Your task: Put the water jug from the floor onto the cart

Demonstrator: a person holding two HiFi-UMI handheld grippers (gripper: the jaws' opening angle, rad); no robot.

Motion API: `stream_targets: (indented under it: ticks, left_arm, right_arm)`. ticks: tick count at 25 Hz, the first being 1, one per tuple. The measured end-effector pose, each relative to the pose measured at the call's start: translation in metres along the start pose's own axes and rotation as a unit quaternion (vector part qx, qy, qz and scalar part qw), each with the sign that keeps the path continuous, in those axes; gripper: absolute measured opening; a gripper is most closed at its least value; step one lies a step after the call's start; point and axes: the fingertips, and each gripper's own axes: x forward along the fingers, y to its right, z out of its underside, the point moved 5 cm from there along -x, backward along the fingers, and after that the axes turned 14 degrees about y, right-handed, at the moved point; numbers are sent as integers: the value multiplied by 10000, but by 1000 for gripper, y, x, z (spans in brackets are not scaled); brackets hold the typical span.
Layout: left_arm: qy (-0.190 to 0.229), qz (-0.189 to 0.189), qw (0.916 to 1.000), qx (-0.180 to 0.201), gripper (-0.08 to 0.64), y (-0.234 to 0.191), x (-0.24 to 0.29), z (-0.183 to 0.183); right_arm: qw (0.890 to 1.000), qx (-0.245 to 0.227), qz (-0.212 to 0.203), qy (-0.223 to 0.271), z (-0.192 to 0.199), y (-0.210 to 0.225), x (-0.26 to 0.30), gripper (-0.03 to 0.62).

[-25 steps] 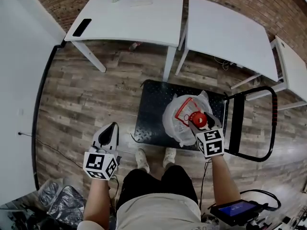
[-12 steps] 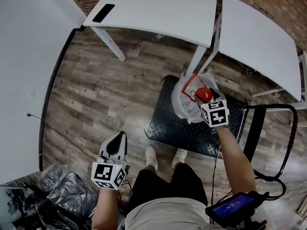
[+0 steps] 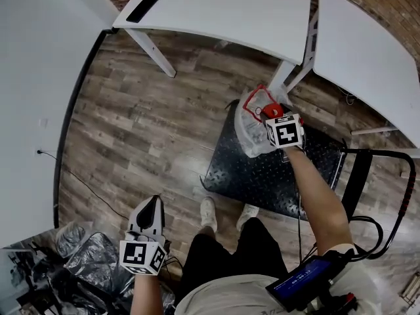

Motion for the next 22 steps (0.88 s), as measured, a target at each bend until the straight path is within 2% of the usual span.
stream_targets:
  ticks: [6,11,18,22]
  left_arm:
    - [-91,-141,9999,-14,0,-8,-2,8]
    - [-124,-124,9998,-75,0,-12,2,11]
    - [-116,60,9999,-48,0,-8,6,10]
    - [-150,359,9992,81,0,-11,7,8]
  right_arm:
    - [10000,19,-1,-50,-3,0,25,311]
    - [9997,187,57,-149,-1,5,24,313]
    - [9999,-21,-40,-104,-3,8,17,313]
    - [9997,-10,-5,233,-30,6,-14,313]
